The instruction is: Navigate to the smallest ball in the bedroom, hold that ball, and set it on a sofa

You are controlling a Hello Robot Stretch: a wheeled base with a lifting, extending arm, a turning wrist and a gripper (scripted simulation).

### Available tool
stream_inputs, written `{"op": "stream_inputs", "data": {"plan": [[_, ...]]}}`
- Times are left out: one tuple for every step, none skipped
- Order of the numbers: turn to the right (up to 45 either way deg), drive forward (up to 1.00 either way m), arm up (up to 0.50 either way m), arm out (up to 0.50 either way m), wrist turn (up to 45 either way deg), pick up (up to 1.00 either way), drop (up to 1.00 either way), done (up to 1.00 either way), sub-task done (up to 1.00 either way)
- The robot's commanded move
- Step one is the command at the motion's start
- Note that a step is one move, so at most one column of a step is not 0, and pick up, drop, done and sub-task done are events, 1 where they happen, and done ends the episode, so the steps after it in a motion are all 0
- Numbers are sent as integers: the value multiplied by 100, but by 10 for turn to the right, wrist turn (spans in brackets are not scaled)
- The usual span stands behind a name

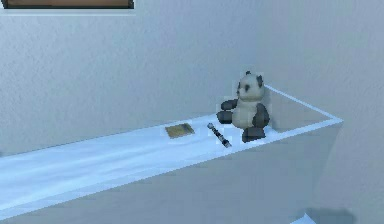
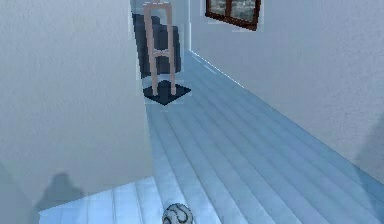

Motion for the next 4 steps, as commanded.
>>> {"op": "stream_inputs", "data": {"plan": [[0, 0, 0, 36, 0, 0, 0, 0, 0], [0, 0, 0, 0, 450, 0, 0, 0, 0], [0, 0, 0, 0, 450, 0, 0, 0, 0], [0, 0, 0, 0, 450, 0, 0, 0, 0]]}}
